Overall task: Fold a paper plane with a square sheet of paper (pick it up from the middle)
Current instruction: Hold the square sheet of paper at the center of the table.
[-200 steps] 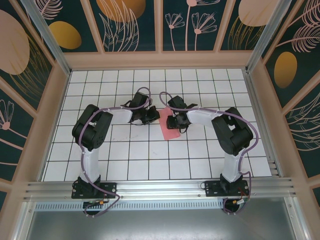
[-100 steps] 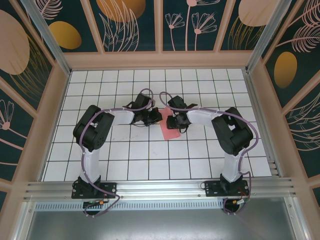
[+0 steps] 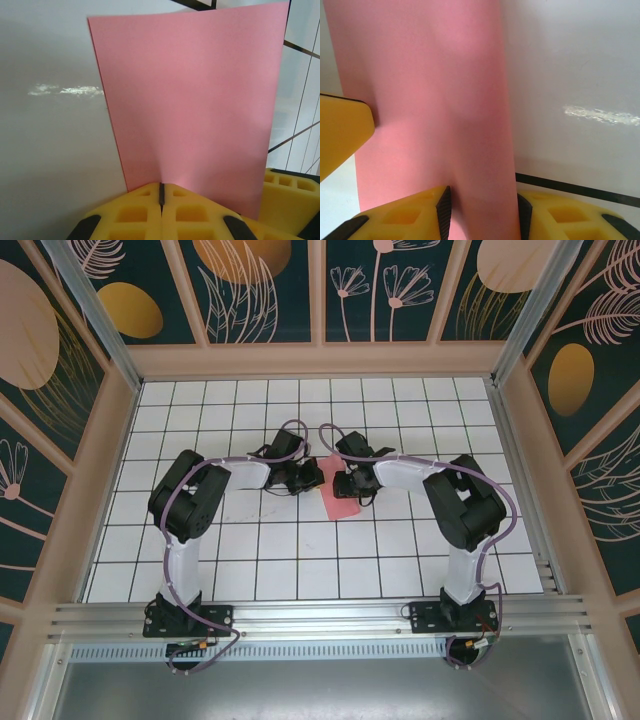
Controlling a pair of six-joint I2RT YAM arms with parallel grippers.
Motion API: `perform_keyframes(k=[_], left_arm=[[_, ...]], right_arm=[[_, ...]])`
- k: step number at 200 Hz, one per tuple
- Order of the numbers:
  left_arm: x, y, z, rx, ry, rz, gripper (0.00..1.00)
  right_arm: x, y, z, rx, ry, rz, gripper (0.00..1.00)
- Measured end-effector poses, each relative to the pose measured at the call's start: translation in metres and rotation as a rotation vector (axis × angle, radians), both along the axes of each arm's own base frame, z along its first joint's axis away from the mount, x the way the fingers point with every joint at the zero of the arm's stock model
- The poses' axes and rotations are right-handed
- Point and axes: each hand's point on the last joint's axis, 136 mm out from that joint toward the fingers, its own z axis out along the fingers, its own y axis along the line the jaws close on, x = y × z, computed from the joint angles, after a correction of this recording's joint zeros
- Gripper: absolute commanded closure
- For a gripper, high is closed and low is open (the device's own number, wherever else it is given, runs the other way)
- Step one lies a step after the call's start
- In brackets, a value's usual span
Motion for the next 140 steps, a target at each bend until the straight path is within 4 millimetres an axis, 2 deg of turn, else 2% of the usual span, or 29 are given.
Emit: perform_keyframes(k=[39, 76, 89, 117, 129, 140], left_arm=[[0.000, 0.001, -0.001, 0.011, -0.006, -0.005, 1.00], [0.001, 0.002, -0.002, 0.028, -0.016, -0.008, 1.00], [0.001, 0.002, -0.002, 0.031, -0.018, -0.007, 1.00], [0.001, 0.002, -0.002, 0.033, -0.020, -0.007, 1.00], [0.001, 0.002, -0.002, 0.033, -0.020, -0.007, 1.00], [0.001, 0.002, -0.002, 0.033, -0.020, -0.007, 1.00]], right_arm=[[0.001, 0.002, 0.005, 0.021, -0.002, 0.003, 0.55], [0.001, 0.007, 0.019, 0.091, 0.007, 0.000, 0.43], [0.004, 0.004, 0.024, 0.099, 0.003, -0.009, 0.40], [0.019, -0.019, 0.037, 0.119, -0.008, -0.062, 0.42], [0.025, -0.025, 0.045, 0.129, -0.021, -0.075, 0.48], [0.027, -0.023, 0.052, 0.152, -0.027, -0.064, 0.56]])
